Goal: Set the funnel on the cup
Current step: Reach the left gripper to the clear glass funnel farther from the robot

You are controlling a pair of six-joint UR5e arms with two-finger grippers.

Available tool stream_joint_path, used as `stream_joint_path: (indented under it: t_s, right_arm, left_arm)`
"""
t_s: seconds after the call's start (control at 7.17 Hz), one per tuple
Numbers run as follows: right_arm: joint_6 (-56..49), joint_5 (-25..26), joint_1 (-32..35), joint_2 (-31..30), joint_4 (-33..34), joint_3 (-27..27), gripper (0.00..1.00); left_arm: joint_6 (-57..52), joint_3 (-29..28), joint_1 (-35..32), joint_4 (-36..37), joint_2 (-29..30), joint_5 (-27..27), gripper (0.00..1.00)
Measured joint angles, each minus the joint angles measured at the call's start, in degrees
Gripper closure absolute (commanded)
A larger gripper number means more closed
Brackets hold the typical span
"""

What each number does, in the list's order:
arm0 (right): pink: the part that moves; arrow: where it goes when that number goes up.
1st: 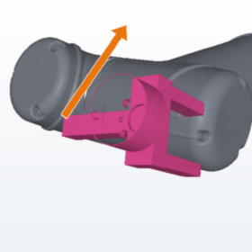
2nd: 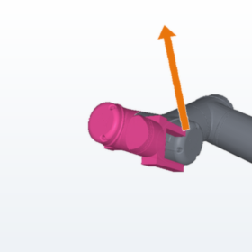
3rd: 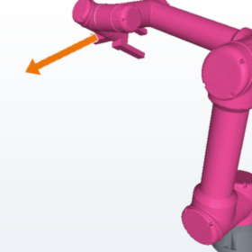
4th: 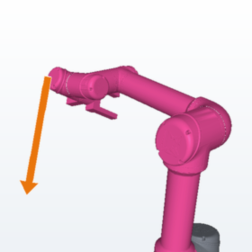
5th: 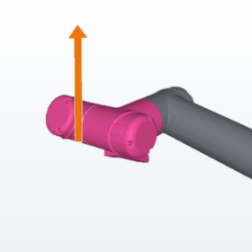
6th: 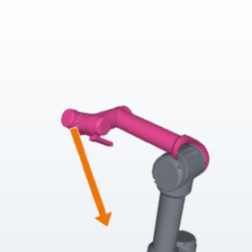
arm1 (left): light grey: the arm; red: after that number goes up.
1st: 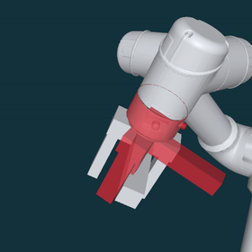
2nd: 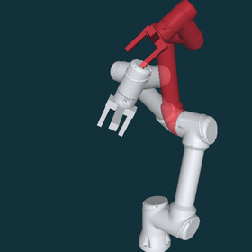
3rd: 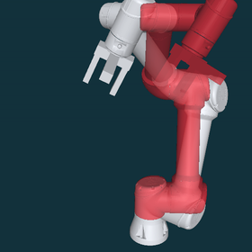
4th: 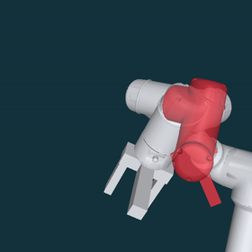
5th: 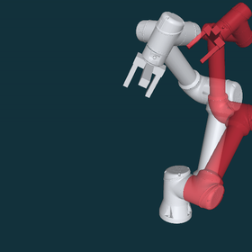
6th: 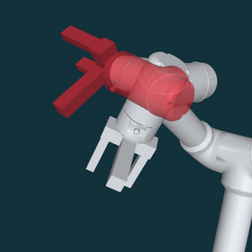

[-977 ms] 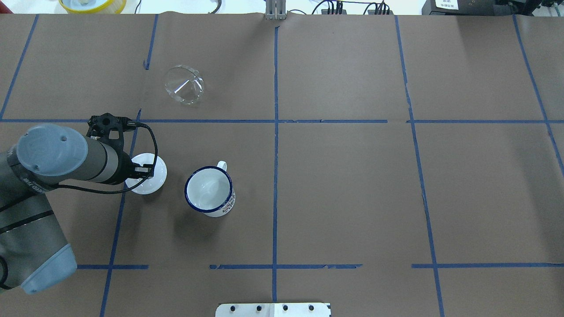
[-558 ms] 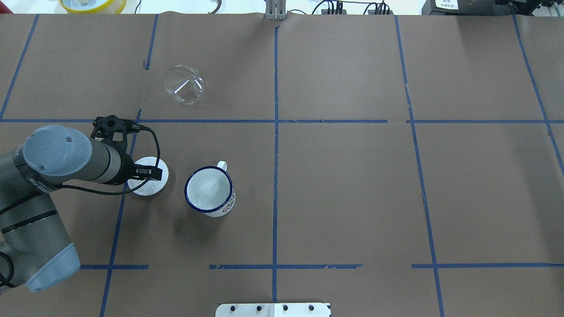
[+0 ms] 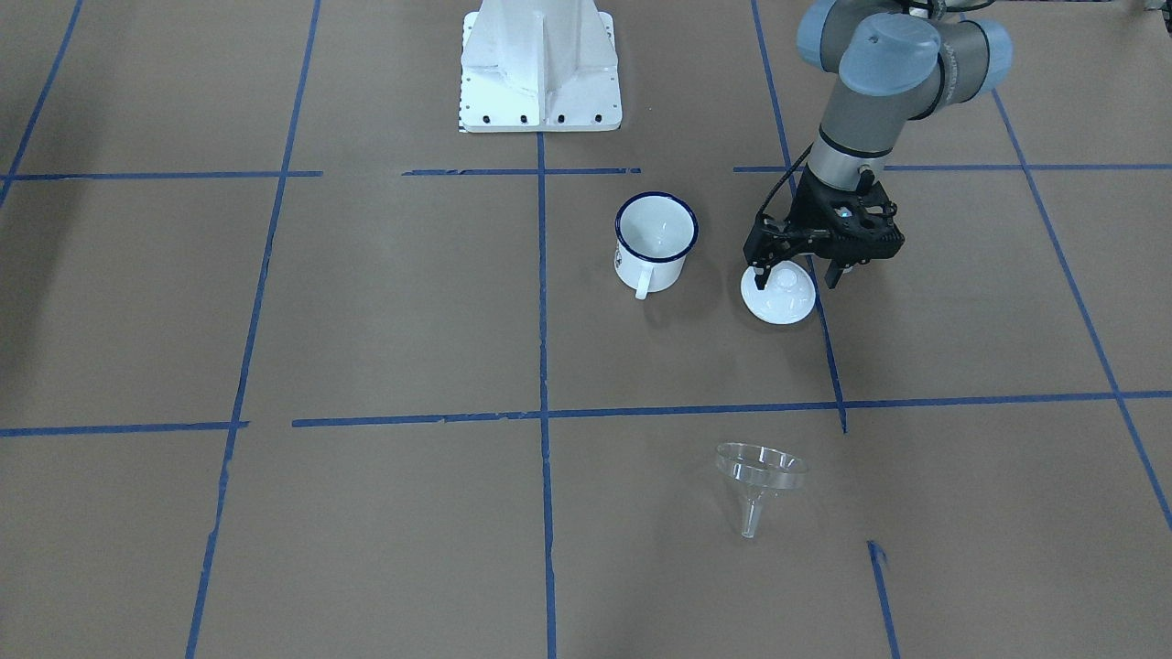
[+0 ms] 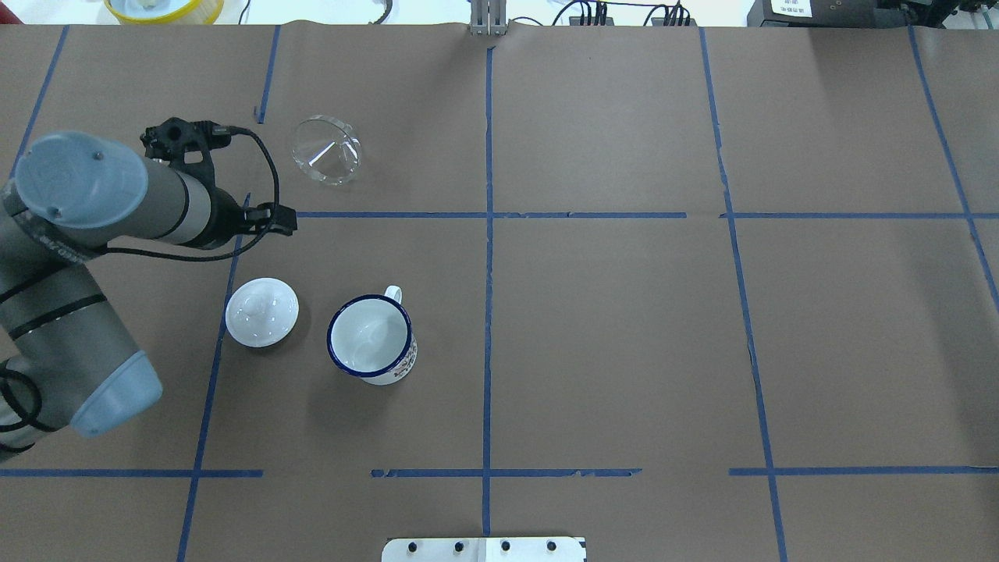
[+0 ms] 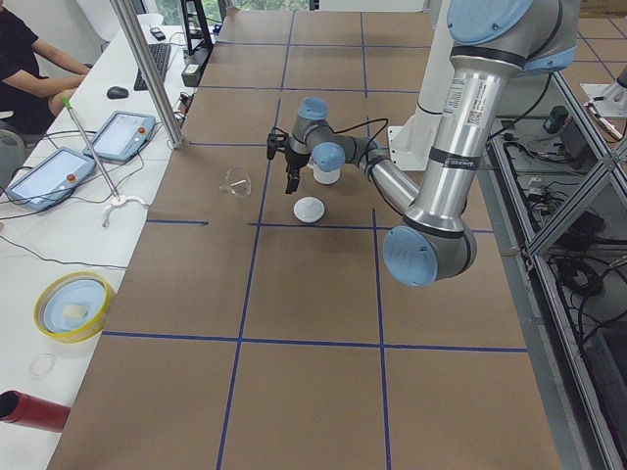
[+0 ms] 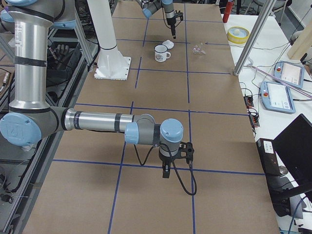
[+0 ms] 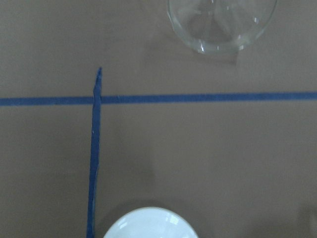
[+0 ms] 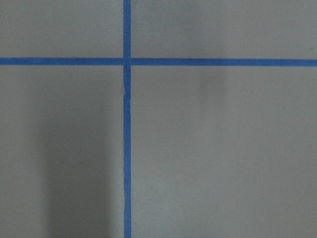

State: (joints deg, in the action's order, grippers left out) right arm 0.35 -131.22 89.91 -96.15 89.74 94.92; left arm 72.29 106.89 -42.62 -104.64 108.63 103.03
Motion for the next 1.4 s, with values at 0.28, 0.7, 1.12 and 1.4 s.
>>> stream_joint_path:
  t_s: [0.28, 0.7, 1.12, 1.4]
  right_arm:
    - [0.0, 0.0, 0.0, 0.0, 0.0, 0.0, 0.0]
    - [0.0, 0.0, 0.0, 0.0, 0.0, 0.0, 0.0]
    - [0.0, 0.0, 0.0, 0.0, 0.0, 0.0, 0.0]
    - [0.0, 0.0, 0.0, 0.0, 0.0, 0.0, 0.0]
  left_arm:
    - [14.65, -3.36, -2.59, -1.19, 5.28, -0.43, 0.0]
    - [36.33, -16.52, -2.74, -13.39, 11.84, -6.81, 0.0]
    - [41.39, -26.59, -1.23, -21.67, 15.5, -12.6, 0.0]
    - [41.6, -30.19, -0.78, -26.22, 16.05, -13.36, 0.26]
